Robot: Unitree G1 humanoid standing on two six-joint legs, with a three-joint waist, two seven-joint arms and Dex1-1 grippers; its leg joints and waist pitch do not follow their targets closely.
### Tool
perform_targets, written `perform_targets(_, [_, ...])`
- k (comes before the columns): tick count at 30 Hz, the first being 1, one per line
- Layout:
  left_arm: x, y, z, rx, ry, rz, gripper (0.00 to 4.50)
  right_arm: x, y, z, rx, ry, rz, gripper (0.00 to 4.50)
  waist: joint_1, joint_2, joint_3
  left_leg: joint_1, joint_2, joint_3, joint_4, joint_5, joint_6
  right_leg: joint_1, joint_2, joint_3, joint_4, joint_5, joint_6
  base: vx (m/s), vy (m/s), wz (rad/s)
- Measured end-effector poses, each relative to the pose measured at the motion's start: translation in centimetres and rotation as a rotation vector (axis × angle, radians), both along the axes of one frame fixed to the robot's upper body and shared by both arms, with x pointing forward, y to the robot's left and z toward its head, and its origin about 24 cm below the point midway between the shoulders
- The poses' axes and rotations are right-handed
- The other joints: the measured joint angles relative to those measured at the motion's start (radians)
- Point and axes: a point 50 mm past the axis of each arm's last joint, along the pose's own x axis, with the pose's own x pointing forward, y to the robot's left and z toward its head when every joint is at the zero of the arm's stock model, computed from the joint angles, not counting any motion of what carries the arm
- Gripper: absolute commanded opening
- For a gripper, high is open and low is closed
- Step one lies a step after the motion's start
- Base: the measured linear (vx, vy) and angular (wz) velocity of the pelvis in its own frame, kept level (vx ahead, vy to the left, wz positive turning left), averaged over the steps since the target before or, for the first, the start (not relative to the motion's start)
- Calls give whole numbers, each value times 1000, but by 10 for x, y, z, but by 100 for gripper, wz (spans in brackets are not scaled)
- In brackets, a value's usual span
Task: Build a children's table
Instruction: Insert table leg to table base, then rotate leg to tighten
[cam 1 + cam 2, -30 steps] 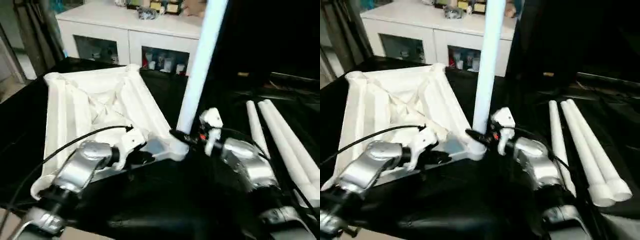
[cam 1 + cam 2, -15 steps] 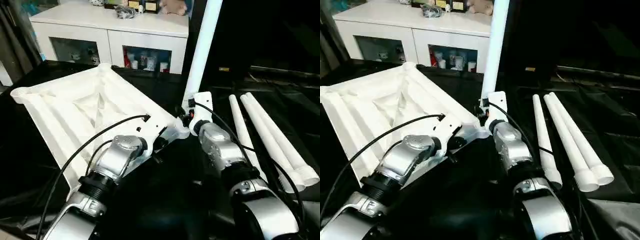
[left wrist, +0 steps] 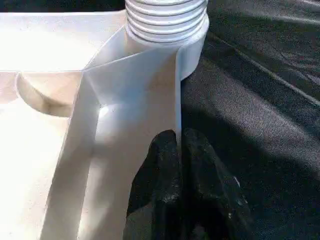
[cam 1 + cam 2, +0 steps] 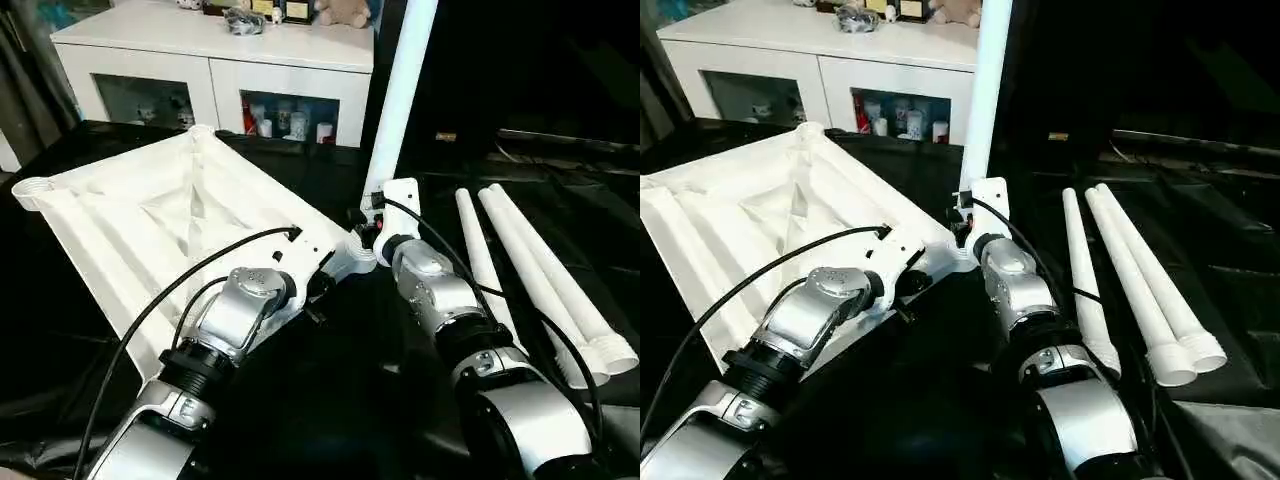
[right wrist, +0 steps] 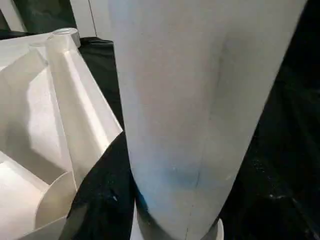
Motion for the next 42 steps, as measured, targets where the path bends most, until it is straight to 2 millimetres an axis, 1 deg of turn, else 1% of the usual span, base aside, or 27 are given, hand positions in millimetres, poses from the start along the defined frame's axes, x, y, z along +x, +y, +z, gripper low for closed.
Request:
perform_targets(3, [0, 0, 0, 1, 0, 0, 0, 0, 0, 1, 1, -2, 3, 186, -1, 0, 0, 0, 0, 0, 0, 0, 0, 0, 0, 0, 0, 0, 0, 0, 0, 0])
perform_targets(5, [0, 1, 0, 2, 0, -1, 0, 1, 0, 1, 13, -1, 8, 256, -1, -1, 0, 0, 0, 0, 0, 0, 0, 0, 0, 0, 0, 0, 0, 0, 0, 0])
perform_targets(6, [0, 1, 0, 2, 0, 0, 0, 1, 0, 0, 17, 8, 13, 256, -1, -1, 0, 0, 0, 0, 0, 0, 0, -1, 0, 0, -1, 0, 0, 0, 0, 0])
perform_targets(7, [0, 0, 0, 1, -1, -1, 0, -2, -1, -7, 15, 47, 20, 256, -1, -1, 0, 0, 0, 0, -1, 0, 0, -1, 0, 0, -1, 0, 0, 0, 0, 0])
perform_targets(8, [0, 0, 1, -2, -4, -4, 0, -4, -4, -13, 28, 61, 14, 276, 0, -1, 1, -2, 0, 1, -1, 0, 0, -2, 0, 0, -1, 0, 0, 0, 0, 0])
perform_targets(9, [0, 1, 2, -2, -4, -8, 0, -4, -3, -12, 29, 61, 18, 291, 0, 0, 1, -2, 0, 1, -1, 0, 0, -3, 0, 1, -1, 0, 0, 0, 0, 0])
perform_targets(12, [0, 2, 2, -2, -4, -9, 0, -4, -3, -12, 32, 64, 34, 304, 0, 0, 1, -2, 0, 1, -2, 0, 0, -3, 0, 1, -1, 0, 0, 0, 0, 0])
perform_targets(15, [1, 2, 2, -4, -7, -10, 0, -4, -4, -11, 38, 56, 57, 340, 1, 0, 2, -2, 0, 2, -3, 0, 0, -3, 0, 1, -1, 0, 0, 0, 0, 0])
perform_targets(16, [1, 2, 2, -4, -7, -11, 0, -4, -4, -10, 41, 55, 67, 340, 1, 0, 2, -2, 0, 2, -4, 0, 0, -3, 0, 1, -1, 0, 0, 0, 0, 0])
perform_targets(17, [1, 2, 3, -7, -9, -14, 0, -4, -4, -10, 45, 53, 84, 359, 1, -1, 2, -2, 0, 2, -4, 0, 0, -4, 0, 1, -1, 0, 0, 0, 0, 0])
perform_targets(18, [1, 2, 3, -9, -10, -17, 0, -4, -5, -9, 47, 50, 92, 359, 1, -1, 2, -2, 0, 2, -4, 0, 0, -4, 0, 1, -1, 0, 0, 0, 0, 0])
perform_targets(23, [0, 5, 4, -21, -25, -44, 0, -8, -13, -7, 67, 30, 171, 404, 8, -2, 3, -7, 1, 4, -7, 0, 0, -9, 0, 1, -1, 1, -1, 0, 0, 0])
perform_targets(25, [0, 7, 5, -23, -35, -63, 0, -10, -20, -5, 52, 17, 218, 425, 14, -2, 3, -11, 1, 4, -7, 0, 0, -13, 0, 1, -1, 2, -3, 0, 0, 0])
perform_targets(26, [-1, 8, 6, -29, -45, -78, 0, -13, -24, -4, 37, 10, 258, 425, 17, -1, 3, -15, 1, 5, -7, 0, 0, -16, 0, 1, 0, 5, -7, 0, 0, 0])
perform_targets(28, [-2, 10, 8, -39, -56, -100, 0, -14, -26, -2, 25, -2, 300, 425, 18, -1, 3, -19, 2, 6, -6, 1, 0, -20, 1, 1, 0, 5, -8, 0, 0, 0])
perform_targets(33, [-6, 18, 8, -38, -75, -159, 0, -23, -38, 2, -28, -20, 421, 425, 20, -1, 4, -20, 3, 9, -5, 3, 5, -21, 1, 1, -2, 4, -8, 0, 0, 0])
perform_targets(35, [-12, 25, 8, -29, -91, -227, 0, -31, -49, 4, -69, -22, 506, 425, 24, -1, 4, -20, 4, 11, -5, 2, 9, -21, 1, 2, -3, 3, -8, 0, 0, 0])
perform_targets(39, [-20, 37, 7, -34, -92, -309, 0, -43, -58, 5, -102, -15, 629, 425, 33, 0, 4, -19, 5, 14, -5, 2, 9, -21, 1, 3, -3, 3, -8, 0, 0, 0])
perform_targets(41, [-28, 45, 6, -41, -76, -359, 0, -52, -64, 6, -111, -10, 707, 425, 41, 0, 4, -18, 6, 16, -4, 2, 9, -21, 1, 3, -3, 3, -8, 0, 0, 0])
perform_targets(42, [-30, 47, 6, -42, -72, -377, 0, -54, -65, 6, -109, -5, 729, 425, 42, 1, 5, -18, 7, 17, -4, 1, 8, -21, 1, 3, -2, 3, -8, 0, 0, 0])
